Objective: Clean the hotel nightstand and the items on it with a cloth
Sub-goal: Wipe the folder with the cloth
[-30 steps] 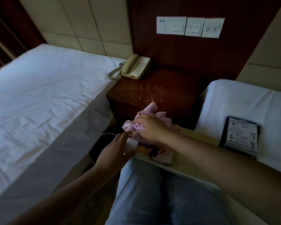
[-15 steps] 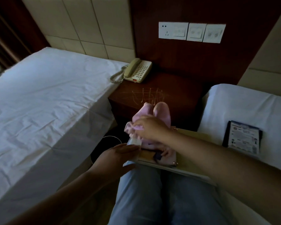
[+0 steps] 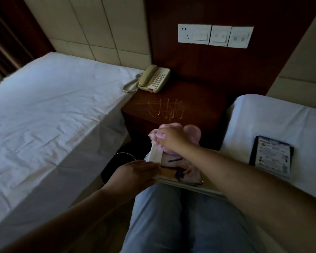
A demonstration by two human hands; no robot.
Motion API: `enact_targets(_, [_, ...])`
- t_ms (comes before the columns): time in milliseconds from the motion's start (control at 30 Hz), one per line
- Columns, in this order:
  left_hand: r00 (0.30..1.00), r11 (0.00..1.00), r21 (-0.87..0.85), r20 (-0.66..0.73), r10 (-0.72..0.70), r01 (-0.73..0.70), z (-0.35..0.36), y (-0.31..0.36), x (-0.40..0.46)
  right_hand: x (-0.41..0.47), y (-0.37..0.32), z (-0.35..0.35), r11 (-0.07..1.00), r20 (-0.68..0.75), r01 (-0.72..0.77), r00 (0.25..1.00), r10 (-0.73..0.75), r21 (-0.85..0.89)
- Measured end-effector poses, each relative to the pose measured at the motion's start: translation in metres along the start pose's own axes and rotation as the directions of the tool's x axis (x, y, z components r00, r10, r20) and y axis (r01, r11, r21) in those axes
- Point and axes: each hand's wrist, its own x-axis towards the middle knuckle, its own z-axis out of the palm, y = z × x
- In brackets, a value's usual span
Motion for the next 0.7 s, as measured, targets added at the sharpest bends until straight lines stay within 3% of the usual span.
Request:
enact_targets(133, [0.998,1.0,-0.001,-0.06,-0.022,0.022,-0.007,0.006,0.004,-0.002,-0.004,0.021,0.997,-0.095,-0.075,0.993,0.072,-0.03])
enact_targets(233, [0.984,0.997,0.028,-0.167,-0.069,0.074,-0.014,0.006,0.009,-0.024,-0.01,0.013,1.0,-0.038,0.026,0.999,-0.025,0.004])
enact_targets(333, [0.969,0.978,0.061,-0.161,-0.187,0.198,-0.023,-0.001,0.019,-0.05,-0.019,0.003,0.995,-0.004,0.1,0.995,-0.1,-0.021])
enact_targets(500, [0.987,0.979,0.156,0.077,-0.141,0.128,-0.018,-0.005,0.033,-0.083,-0.023,0.009,0.963,-0.042,0.269,0.962,-0.27,-0.035])
enact_targets(600, [0.973,0.983,0.112,0.164,-0.162,0.144,-0.01,0.0,0.036,-0.102,-0.004,0.022,0.904,-0.074,0.424,0.902,-0.426,-0.042])
enact_targets(700, [0.949,0.984,0.063,0.259,-0.178,0.167,-0.008,0.004,0.041,-0.117,0.023,0.031,0.929,-0.005,0.359,0.933,-0.36,0.091])
